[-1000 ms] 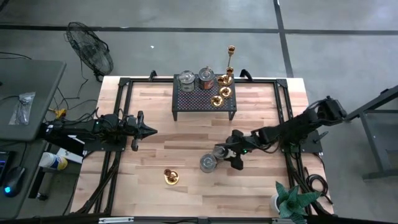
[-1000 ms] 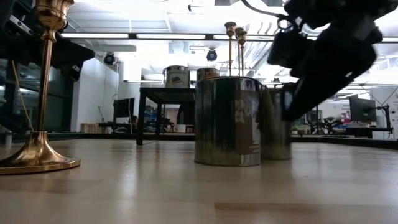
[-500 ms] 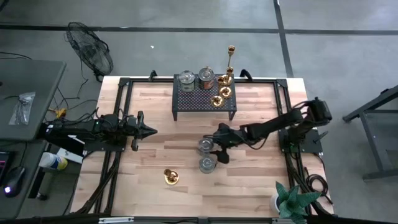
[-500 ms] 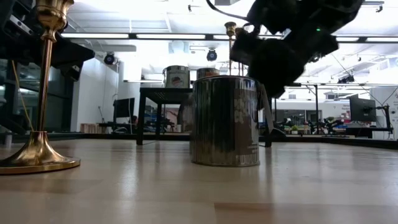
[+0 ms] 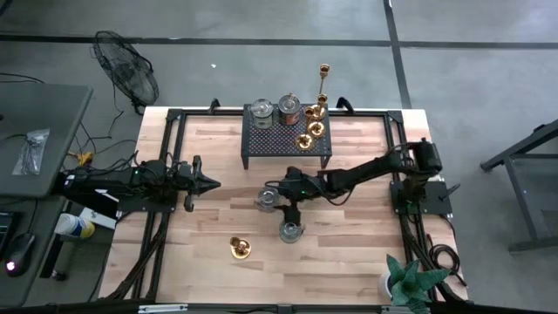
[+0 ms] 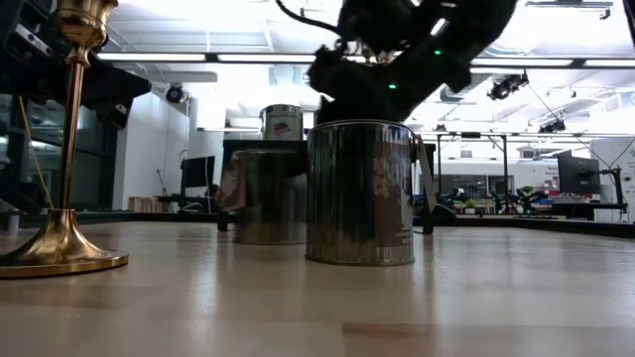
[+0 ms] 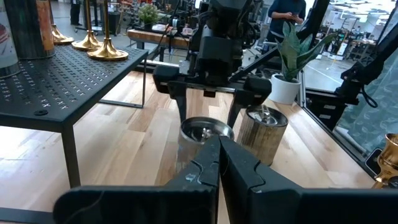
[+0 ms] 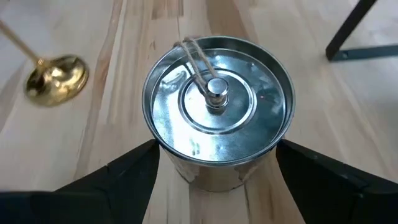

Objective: Pick & Place candle stick holders
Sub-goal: Move the brown scented candle to the middle of the table, then move the brown scented candle to the left of the table

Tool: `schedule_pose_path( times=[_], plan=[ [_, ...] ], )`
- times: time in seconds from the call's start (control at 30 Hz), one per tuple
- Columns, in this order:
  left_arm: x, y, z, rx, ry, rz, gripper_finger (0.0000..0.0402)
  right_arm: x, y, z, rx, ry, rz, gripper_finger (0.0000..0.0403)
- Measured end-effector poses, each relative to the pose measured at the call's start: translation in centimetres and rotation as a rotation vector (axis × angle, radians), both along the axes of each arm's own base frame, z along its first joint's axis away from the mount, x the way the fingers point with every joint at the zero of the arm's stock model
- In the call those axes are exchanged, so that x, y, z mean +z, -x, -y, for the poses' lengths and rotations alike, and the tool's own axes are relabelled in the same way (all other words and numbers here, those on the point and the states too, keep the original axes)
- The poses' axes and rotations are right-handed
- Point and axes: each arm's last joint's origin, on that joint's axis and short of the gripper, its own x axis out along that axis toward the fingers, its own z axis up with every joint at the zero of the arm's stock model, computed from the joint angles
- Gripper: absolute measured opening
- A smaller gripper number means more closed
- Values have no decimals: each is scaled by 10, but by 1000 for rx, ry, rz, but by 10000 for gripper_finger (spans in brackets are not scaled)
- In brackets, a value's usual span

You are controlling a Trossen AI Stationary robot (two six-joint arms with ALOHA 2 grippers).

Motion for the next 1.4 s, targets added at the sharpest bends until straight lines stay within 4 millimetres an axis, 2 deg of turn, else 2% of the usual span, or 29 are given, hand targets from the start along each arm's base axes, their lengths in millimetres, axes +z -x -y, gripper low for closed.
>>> schedule_pose_path(
  times=[0.27, 0.47, 0.7, 1.07, 1.23, 1.4],
  plan=[
    [0, 0, 0, 0, 0, 0, 1, 1, -26, 6, -19, -2, 46, 316],
    [0, 0, 0, 0, 0, 0, 1, 5, -22, 5, -17, -6, -10, 316],
    [0, 0, 0, 0, 0, 0, 1, 24, -4, 3, -17, -10, -113, 316],
    [0, 0, 0, 0, 0, 0, 1, 47, 53, -17, 33, -52, -454, 316],
    [0, 0, 0, 0, 0, 0, 1, 37, 70, -42, 184, -107, -509, 316],
    [0, 0, 0, 0, 0, 0, 1, 23, 74, -61, 285, -59, -425, 316]
  ],
)
